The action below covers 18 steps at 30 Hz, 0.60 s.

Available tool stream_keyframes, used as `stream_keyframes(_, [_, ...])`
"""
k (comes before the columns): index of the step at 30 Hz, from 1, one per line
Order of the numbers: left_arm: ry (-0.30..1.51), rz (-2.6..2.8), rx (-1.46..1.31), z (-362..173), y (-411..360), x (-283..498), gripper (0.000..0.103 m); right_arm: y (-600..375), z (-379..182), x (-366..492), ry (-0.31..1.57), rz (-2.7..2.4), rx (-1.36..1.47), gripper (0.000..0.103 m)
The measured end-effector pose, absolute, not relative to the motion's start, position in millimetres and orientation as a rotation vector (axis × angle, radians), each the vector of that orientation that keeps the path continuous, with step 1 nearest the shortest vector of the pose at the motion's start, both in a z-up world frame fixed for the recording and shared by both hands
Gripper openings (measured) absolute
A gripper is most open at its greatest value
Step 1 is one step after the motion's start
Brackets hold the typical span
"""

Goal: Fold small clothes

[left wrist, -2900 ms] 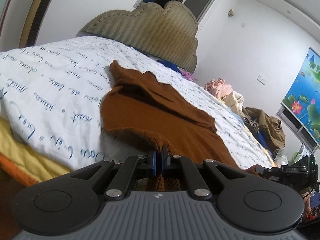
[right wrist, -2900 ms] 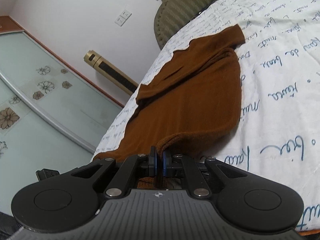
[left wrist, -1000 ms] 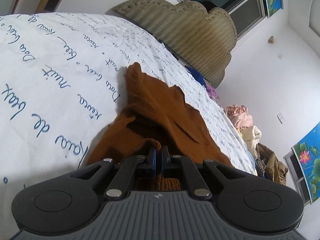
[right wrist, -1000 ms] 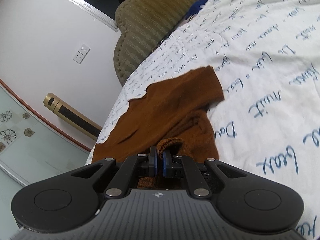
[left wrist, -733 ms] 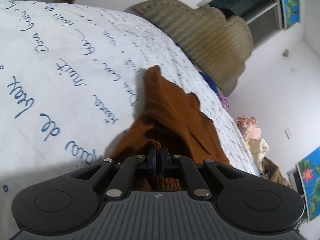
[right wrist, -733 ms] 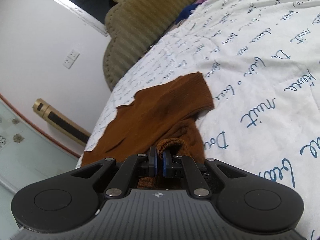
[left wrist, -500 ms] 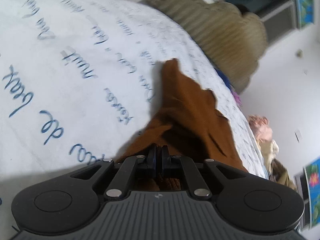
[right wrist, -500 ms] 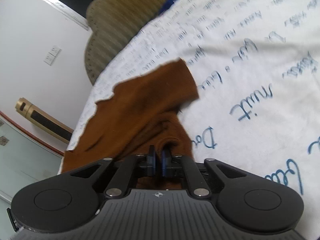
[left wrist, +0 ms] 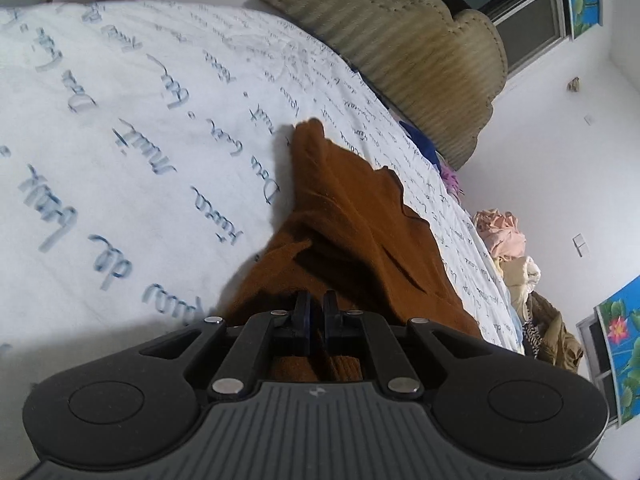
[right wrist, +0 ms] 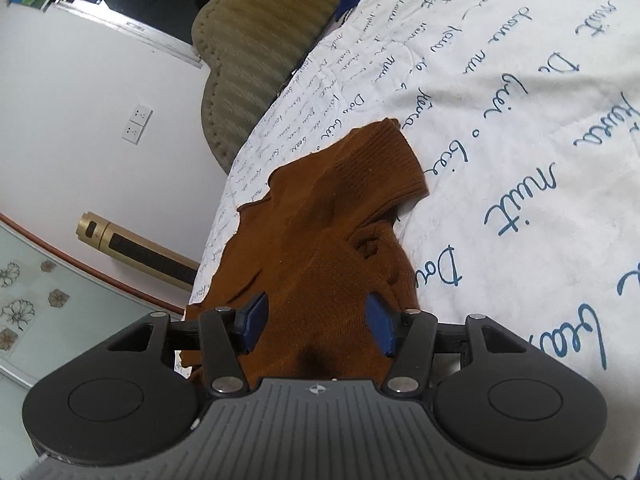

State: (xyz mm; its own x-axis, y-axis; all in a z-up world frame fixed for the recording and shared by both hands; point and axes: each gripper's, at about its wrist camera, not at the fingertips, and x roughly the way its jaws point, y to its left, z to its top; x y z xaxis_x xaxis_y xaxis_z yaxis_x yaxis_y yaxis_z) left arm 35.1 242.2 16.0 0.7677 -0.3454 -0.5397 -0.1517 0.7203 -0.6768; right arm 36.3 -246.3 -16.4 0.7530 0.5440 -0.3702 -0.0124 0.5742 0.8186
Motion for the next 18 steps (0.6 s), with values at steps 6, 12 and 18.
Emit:
stream_keyframes(6, [0.638, -0.104, -0.532, 46, 249, 14, 0.009, -248, 4, 25, 0.630, 0.394, 0.792, 0.056])
stream_keyframes(12, [0.527, -0.096, 0.117, 59, 195, -4, 0.010, -252, 12, 20, 0.624, 0.374, 0.688, 0.056])
stream_keyframes(18, [0.460, -0.139, 0.654, 33, 130, -26, 0.010, -243, 14, 18, 0.634, 0.377, 0.578, 0.056])
